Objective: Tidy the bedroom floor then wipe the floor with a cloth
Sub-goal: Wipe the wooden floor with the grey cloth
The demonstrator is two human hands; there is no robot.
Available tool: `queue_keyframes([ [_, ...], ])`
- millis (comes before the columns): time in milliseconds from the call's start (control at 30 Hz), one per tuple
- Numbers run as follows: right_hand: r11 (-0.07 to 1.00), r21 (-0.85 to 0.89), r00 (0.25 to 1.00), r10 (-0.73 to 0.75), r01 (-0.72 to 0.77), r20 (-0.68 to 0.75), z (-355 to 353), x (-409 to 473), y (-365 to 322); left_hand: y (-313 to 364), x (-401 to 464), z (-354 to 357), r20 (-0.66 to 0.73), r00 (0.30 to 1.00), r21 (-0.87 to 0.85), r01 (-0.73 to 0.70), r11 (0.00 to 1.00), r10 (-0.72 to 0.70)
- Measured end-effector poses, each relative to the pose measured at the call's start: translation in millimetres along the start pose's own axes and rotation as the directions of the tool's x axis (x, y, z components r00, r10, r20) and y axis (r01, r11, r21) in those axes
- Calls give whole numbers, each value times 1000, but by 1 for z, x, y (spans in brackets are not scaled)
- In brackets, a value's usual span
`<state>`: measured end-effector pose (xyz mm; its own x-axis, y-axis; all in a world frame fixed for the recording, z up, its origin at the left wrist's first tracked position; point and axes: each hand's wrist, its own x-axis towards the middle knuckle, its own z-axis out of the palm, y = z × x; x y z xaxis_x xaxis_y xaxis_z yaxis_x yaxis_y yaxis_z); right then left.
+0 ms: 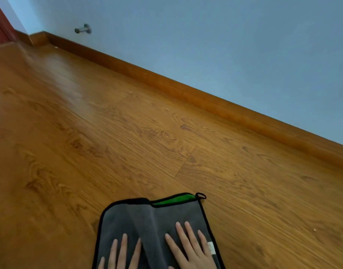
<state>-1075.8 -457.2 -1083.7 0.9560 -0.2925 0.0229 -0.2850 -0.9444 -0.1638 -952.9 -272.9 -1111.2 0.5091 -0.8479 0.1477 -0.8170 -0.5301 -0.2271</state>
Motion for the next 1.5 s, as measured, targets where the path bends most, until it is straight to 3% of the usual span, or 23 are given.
queue_keyframes([
  [67,1000,-23,999,12,-12,-31,1,-7,-2,4,5,-1,125,990,-82,68,994,-57],
  [200,996,-83,999,15,-19,-46,2,-5,1,7,25,-10,13,1000,-270,-2,963,6],
  [367,1000,-21,1000,14,-14,-3,-8,14,9,5,43,-18,146,984,-355,151,923,-105],
  [467,999,-1,999,42,-42,1,-16,36,14,2,64,-26,212,969,-345,193,919,-124],
  [1033,985,34,985,169,-170,18,-26,174,61,-13,214,-9,236,954,-277,248,928,-185],
  [1333,981,40,977,185,-190,104,-27,174,63,-13,219,-6,274,942,-242,262,934,-193],
  [1500,973,57,974,222,-224,49,-26,135,56,23,189,-11,204,943,-266,312,912,-263],
])
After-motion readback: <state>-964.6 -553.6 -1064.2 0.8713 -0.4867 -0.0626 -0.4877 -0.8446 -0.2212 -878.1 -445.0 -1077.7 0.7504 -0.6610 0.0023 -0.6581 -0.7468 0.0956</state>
